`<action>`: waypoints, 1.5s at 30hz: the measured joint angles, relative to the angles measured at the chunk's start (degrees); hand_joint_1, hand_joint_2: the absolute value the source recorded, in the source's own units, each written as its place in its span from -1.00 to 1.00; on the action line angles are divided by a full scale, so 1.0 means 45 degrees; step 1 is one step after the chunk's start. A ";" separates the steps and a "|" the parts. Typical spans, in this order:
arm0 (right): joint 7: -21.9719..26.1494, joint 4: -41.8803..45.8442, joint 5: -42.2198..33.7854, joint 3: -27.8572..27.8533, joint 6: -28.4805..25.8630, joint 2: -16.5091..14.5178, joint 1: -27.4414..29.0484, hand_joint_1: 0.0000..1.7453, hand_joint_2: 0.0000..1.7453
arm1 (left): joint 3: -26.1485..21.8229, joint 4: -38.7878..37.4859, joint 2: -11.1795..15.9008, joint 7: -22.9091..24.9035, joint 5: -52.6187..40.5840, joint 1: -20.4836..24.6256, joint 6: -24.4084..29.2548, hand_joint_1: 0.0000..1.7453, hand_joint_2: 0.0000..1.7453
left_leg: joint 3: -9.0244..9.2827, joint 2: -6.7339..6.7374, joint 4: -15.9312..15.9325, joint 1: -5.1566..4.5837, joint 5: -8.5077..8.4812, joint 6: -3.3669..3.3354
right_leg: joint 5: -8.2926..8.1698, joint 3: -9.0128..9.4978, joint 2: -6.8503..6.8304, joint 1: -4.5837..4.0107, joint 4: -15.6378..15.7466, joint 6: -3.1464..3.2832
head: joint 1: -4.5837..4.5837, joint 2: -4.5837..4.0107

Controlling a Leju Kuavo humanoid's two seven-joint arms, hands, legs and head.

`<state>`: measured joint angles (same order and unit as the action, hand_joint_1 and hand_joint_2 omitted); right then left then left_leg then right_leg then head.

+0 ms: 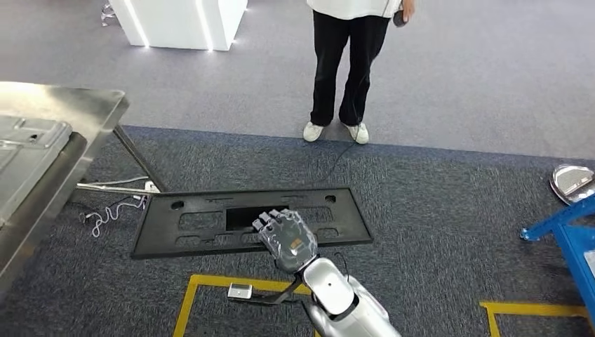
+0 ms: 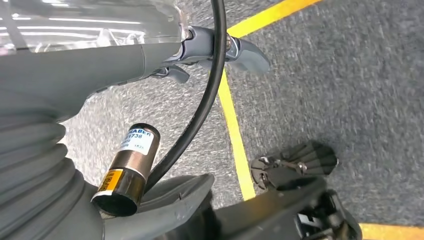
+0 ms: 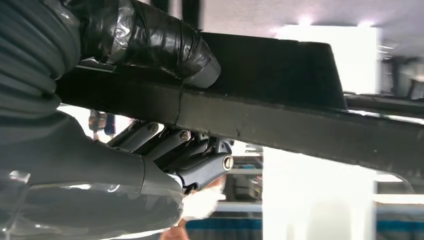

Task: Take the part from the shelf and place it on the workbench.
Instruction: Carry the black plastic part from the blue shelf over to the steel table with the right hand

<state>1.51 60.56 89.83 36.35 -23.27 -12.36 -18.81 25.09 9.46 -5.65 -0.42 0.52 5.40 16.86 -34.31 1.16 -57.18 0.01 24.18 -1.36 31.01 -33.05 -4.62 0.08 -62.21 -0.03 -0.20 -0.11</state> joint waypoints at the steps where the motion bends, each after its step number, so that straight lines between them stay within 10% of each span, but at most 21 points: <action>1: -0.0030 -0.0004 0.0000 0.0000 -0.0004 0.0013 -0.0006 0.98 1.00 | 0.0000 0.0000 -0.0004 0.0007 0.0000 0.0017 0.0000 -1.00 1.00 | 0.0011 -0.0161 0.0025 0.0026 -0.0019 -0.0056 | 0.0370 -0.0345 0.0458 0.0040 -0.0725 -0.0022 | -0.0007 0.0000; 3: -0.0061 -0.0037 0.0000 0.0000 -0.0002 0.0062 0.0024 0.98 1.00 | 0.0002 0.0000 -0.0006 0.0012 0.0000 0.0056 0.0000 -1.00 1.00 | 0.0005 -0.0525 0.0014 0.0030 -0.0017 -0.0123 | 0.1033 -0.1256 0.0938 0.0054 -0.2422 -0.0034 | -0.0016 0.0000; 5: -0.0070 -0.0079 0.0000 0.0000 0.0007 0.0110 0.0068 0.98 1.00 | 0.0005 0.0000 -0.0007 0.0015 0.0000 0.0032 0.0000 -1.00 1.00 | 0.0006 -0.0929 -0.0034 0.0029 0.0002 -0.0122 | 0.0872 -0.1658 0.1024 0.0064 -0.2915 -0.0036 | -0.0016 0.0000; 9: -0.0080 -0.0101 0.0000 0.0000 0.0016 0.0128 0.0023 0.98 1.00 | 0.0005 0.0000 -0.0023 0.0017 0.0000 0.0026 0.0001 -1.00 1.00 | -0.0094 -0.1698 -0.0328 0.0041 0.0151 0.0053 | -0.0767 -0.0609 0.1819 0.0205 -0.0158 -0.0011 | -0.0016 0.0000; 12: -0.0086 -0.0121 0.0001 0.0000 0.0019 0.0130 0.0022 0.98 1.00 | 0.0011 0.0000 -0.0027 0.0021 0.0000 0.0009 0.0002 -1.00 1.00 | -0.0265 -0.2104 -0.0410 0.0097 0.0156 0.0267 | -0.0814 -0.0431 0.1942 0.0191 0.0268 0.0095 | -0.0011 0.0000; 14: -0.0102 -0.0124 0.0004 0.0000 0.0021 0.0091 0.0007 0.98 1.00 | 0.0022 -0.0002 -0.0024 0.0032 0.0000 -0.0052 0.0010 -1.00 1.00 | -0.0368 -0.1843 -0.0575 0.0112 0.0255 0.0390 | -0.0848 -0.0357 0.1636 0.0179 0.0367 0.0265 | -0.0002 0.0000; 17: -0.0148 -0.0127 0.0005 0.0000 0.0033 0.0040 -0.0011 0.98 1.00 | 0.0047 -0.0005 -0.0023 0.0052 0.0000 -0.0021 0.0024 -1.00 1.00 | -0.1233 -0.0667 -0.2328 0.0076 0.1131 0.0523 | -0.0837 -0.0243 0.1086 0.0145 0.0488 0.0462 | 0.0035 0.0000; 20: -0.0170 -0.0158 0.0005 0.0000 0.0081 0.0040 0.0042 0.98 1.00 | 0.0062 -0.0005 -0.0034 0.0072 0.0000 -0.0019 0.0030 -1.00 1.00 | -0.2047 -0.0359 -0.3845 0.0129 0.1525 0.0586 | -0.0753 -0.0211 0.0478 0.0075 0.0483 0.0510 | 0.0039 0.0000; 24: -0.0177 -0.0160 0.0005 0.0000 0.0091 0.0035 0.0040 0.98 1.00 | 0.0064 -0.0004 -0.0036 0.0089 -0.0004 -0.0033 0.0038 -1.00 1.00 | -0.0566 0.0320 -0.1044 0.0013 0.0205 0.0409 | -0.0601 -0.0038 -0.0167 0.0011 0.0490 0.0407 | 0.0037 0.0000; 28: -0.0184 -0.0153 0.0005 0.0000 0.0095 -0.0023 0.0013 0.98 1.00 | 0.0068 -0.0005 -0.0028 0.0095 -0.0005 -0.0052 0.0052 -1.00 1.00 | -0.0201 0.0260 -0.0298 -0.0116 0.0104 0.0153 | -0.0477 0.0122 -0.0609 -0.0050 0.0547 0.0164 | 0.0034 0.0000; 32: -0.0178 -0.0130 0.0005 0.0000 0.0113 -0.0080 -0.0024 0.98 1.00 | 0.0073 -0.0005 -0.0028 0.0107 -0.0016 -0.0022 0.0066 -1.00 1.00 | -0.0014 -0.0316 -0.0059 0.0004 -0.0005 -0.0096 | 0.0425 -0.0539 0.0667 0.0046 -0.1042 -0.0062 | 0.0009 0.0000; 35: -0.0170 -0.0161 0.0005 0.0000 0.0158 -0.0010 0.0067 0.98 1.00 | 0.0085 -0.0005 -0.0032 0.0117 -0.0019 -0.0001 0.0068 -1.00 1.00 | -0.0016 -0.0876 -0.0107 -0.0002 0.0013 -0.0151 | 0.0866 -0.1640 0.1013 0.0057 -0.2888 -0.0084 | 0.0008 0.0000; 39: -0.0165 -0.0165 0.0005 0.0000 0.0177 0.0008 0.0080 0.98 1.00 | 0.0126 -0.0005 -0.0038 0.0140 -0.0023 -0.0023 0.0077 -1.00 1.00 | -0.0059 -0.1646 -0.0326 0.0028 0.0124 -0.0027 | -0.0730 -0.0744 0.1712 0.0143 -0.0439 -0.0007 | 0.0009 0.0000; 41: -0.0163 -0.0164 0.0005 0.0000 0.0175 0.0017 0.0081 0.98 1.00 | 0.0158 -0.0005 -0.0041 0.0147 -0.0022 -0.0023 0.0089 -1.00 1.00 | -0.0159 -0.1941 -0.0390 0.0062 0.0138 0.0103 | -0.0914 -0.0424 0.2138 0.0168 0.0314 0.0037 | 0.0009 0.0000; 43: -0.0160 -0.0160 0.0005 0.0000 0.0172 -0.0003 0.0083 0.98 1.00 | 0.0172 -0.0007 -0.0040 0.0152 -0.0018 -0.0069 0.0100 -1.00 1.00 | -0.0241 -0.2227 -0.0354 0.0109 0.0102 0.0267 | -0.0935 -0.0375 0.1920 0.0153 0.0412 0.0134 | 0.0012 0.0000; 45: -0.0171 -0.0153 0.0005 0.0000 0.0171 -0.0054 0.0055 0.98 1.00 | 0.0182 -0.0015 -0.0030 0.0151 -0.0012 -0.0115 0.0108 -1.00 1.00 | -0.0380 -0.1862 -0.0607 0.0085 0.0270 0.0405 | -0.0991 -0.0248 0.1577 0.0179 0.0594 0.0294 | 0.0031 0.0000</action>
<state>0.74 59.87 89.85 36.35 -22.50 -12.60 -18.57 25.91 9.40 -5.79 0.26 0.47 4.88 17.34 -36.02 -7.22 -59.91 0.39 25.40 0.46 26.55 -34.17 2.48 0.89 -59.54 1.29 -0.06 -0.11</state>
